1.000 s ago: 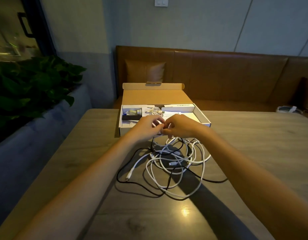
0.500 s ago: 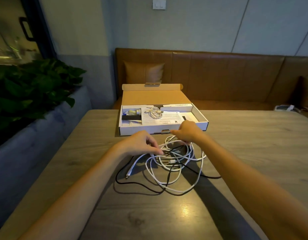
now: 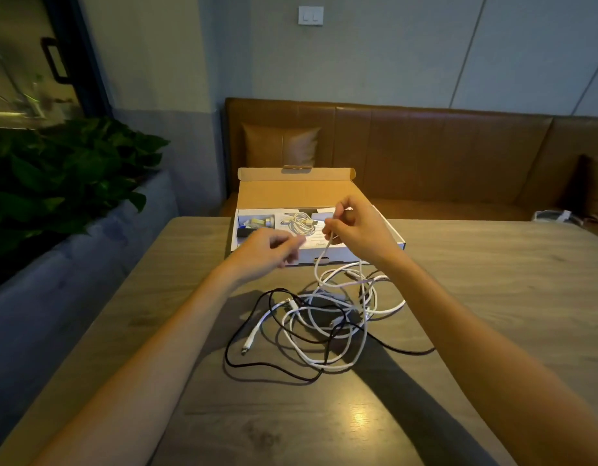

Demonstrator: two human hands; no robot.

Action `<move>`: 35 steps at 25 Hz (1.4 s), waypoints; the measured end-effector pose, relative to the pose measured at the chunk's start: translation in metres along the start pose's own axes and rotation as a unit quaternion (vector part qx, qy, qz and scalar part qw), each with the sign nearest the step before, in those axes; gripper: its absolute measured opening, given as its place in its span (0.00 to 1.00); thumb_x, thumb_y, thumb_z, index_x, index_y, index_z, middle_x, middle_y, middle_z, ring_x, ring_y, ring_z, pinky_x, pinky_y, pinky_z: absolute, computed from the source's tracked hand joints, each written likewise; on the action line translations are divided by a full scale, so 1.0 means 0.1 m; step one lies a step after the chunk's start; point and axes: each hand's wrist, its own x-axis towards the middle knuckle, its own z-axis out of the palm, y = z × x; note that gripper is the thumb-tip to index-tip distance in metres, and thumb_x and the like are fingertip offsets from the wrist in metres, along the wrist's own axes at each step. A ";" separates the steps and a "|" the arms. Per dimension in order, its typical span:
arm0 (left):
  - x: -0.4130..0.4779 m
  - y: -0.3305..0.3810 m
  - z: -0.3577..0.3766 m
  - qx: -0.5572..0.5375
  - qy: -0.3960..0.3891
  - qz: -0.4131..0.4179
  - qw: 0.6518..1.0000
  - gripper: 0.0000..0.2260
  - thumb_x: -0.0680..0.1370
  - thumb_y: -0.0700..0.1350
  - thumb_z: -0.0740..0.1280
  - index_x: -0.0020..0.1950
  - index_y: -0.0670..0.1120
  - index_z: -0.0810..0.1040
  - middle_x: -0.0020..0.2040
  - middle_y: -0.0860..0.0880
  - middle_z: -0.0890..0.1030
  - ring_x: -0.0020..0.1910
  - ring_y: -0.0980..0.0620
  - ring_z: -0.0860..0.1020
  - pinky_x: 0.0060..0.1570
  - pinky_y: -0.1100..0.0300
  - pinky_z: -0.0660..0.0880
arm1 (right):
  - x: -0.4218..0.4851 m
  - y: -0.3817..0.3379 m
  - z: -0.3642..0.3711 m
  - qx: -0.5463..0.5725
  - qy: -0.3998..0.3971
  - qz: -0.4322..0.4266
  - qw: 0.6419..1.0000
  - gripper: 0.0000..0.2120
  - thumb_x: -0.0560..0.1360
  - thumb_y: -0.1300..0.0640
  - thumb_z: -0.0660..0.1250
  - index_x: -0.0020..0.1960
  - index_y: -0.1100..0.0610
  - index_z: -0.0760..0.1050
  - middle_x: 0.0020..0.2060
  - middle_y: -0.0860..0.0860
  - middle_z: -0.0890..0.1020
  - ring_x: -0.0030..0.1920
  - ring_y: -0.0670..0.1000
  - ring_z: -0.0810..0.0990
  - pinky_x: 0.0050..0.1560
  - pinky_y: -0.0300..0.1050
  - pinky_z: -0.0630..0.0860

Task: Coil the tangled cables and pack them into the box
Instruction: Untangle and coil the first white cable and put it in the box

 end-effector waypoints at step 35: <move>-0.14 0.10 0.41 -0.195 -0.070 -0.089 0.974 0.16 0.80 0.52 0.68 0.66 0.48 0.78 0.58 0.49 0.83 0.59 0.50 0.80 0.58 0.56 0.77 | 0.01 -0.11 0.02 -0.091 -0.026 -0.109 0.990 0.11 0.83 0.57 0.63 0.52 0.61 0.82 0.42 0.53 0.86 0.36 0.48 0.82 0.36 0.40 0.82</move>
